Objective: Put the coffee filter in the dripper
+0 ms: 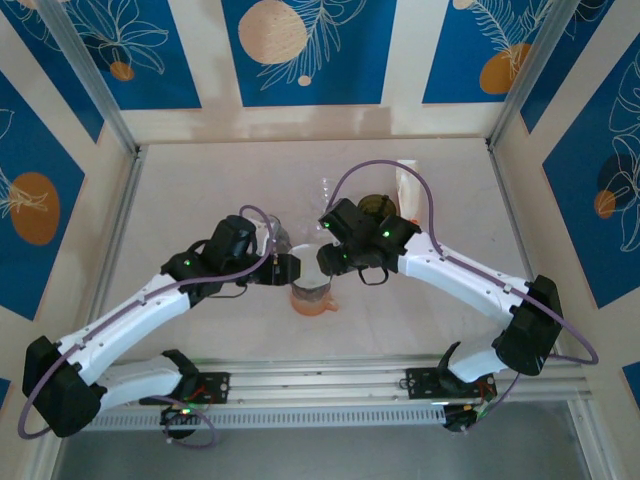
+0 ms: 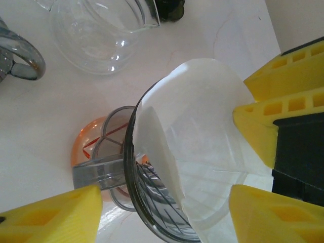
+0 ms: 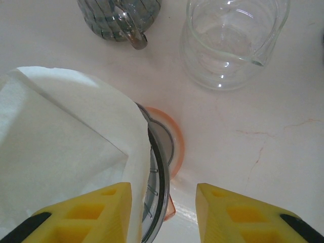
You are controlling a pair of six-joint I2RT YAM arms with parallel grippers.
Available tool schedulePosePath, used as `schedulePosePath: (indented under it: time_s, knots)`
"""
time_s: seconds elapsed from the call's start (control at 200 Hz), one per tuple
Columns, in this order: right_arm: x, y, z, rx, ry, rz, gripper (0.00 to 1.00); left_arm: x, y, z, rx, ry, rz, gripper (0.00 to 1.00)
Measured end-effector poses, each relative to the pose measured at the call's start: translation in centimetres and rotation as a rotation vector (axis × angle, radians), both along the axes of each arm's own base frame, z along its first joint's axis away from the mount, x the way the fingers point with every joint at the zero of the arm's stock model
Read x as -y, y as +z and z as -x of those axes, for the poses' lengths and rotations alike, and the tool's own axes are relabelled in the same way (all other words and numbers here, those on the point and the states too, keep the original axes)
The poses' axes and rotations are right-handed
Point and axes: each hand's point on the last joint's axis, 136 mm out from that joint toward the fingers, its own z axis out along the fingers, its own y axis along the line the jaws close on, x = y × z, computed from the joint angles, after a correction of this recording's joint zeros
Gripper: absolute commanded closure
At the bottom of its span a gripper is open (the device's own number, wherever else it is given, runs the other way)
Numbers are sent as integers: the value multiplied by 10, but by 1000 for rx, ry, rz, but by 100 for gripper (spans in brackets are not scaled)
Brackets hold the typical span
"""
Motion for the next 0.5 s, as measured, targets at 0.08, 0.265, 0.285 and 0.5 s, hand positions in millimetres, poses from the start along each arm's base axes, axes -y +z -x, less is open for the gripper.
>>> schedulePosePath:
  time_s: [0.08,0.265,0.285,0.5]
  knots:
    - [0,0,0,0,1,0,60,-3,-1,-2,-3,12,-5,41]
    - [0,0,1,0,1,0,60,-9,-6,-3,-10,26,-34,49]
    - [0,0,0,0,1,0,60,-10,-7,-2,-11,24,-37,49]
    - [1,0,-1,1,-9,1,59,-14,-12,-2,-17,31,-61,53]
